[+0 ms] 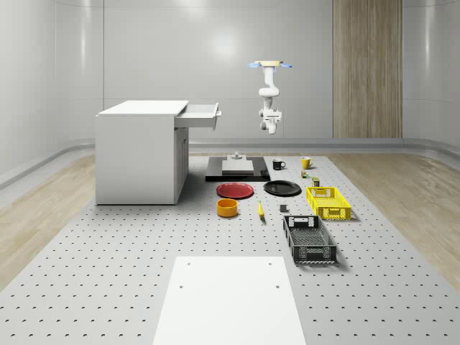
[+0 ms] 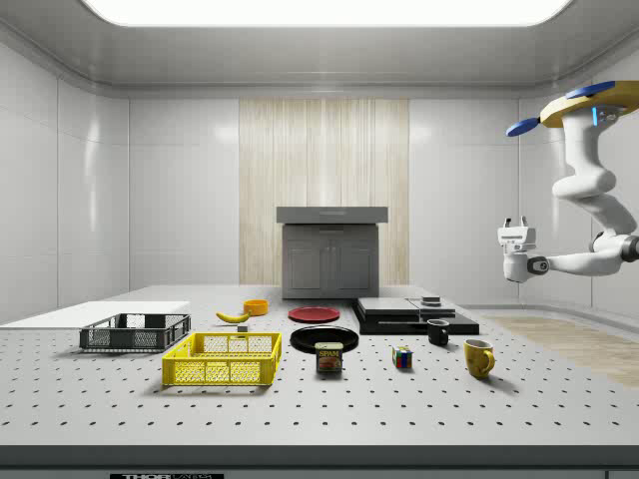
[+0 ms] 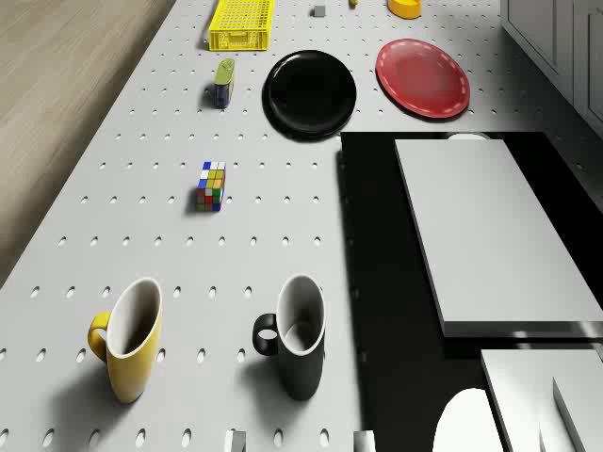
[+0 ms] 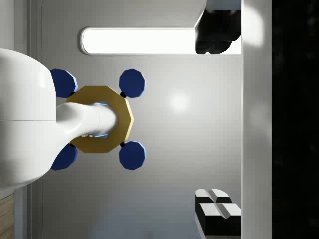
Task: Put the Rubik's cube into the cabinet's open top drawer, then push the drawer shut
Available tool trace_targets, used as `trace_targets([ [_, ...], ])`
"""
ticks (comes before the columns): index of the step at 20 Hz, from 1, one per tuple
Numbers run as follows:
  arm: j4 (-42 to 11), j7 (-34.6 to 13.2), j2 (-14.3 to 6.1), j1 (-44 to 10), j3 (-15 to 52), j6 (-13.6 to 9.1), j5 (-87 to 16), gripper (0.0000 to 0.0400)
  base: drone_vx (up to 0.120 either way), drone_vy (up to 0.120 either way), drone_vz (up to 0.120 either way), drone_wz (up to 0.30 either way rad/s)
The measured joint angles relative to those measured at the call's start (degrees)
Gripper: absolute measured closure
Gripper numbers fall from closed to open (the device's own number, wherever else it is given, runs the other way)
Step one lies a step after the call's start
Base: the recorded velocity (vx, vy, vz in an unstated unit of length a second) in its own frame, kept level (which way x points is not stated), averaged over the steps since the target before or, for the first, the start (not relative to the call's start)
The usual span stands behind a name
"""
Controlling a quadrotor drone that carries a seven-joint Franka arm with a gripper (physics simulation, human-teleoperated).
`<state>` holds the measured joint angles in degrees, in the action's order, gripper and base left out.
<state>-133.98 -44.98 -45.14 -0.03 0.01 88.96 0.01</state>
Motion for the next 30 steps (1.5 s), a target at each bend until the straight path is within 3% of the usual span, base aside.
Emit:
trace_targets([
  [7, 8.55, 0.10, 1.86, -0.18, 0.09, -6.37, 0.07, 0.0000, 0.000, 0.000, 0.000, 0.000],
  [13, 14.19, 0.13, 3.96, -0.27, 0.15, -9.64, 0.10, 0.0000, 0.000, 0.000, 0.000, 0.000],
  [19, 16.41, 0.16, 4.78, -0.34, 0.19, -10.78, 0.13, 0.0000, 0.000, 0.000, 0.000, 0.000],
  [30, 16.92, 0.20, 4.80, -0.42, 0.25, -10.79, 0.14, 0.0000, 0.000, 0.000, 0.000, 0.000],
])
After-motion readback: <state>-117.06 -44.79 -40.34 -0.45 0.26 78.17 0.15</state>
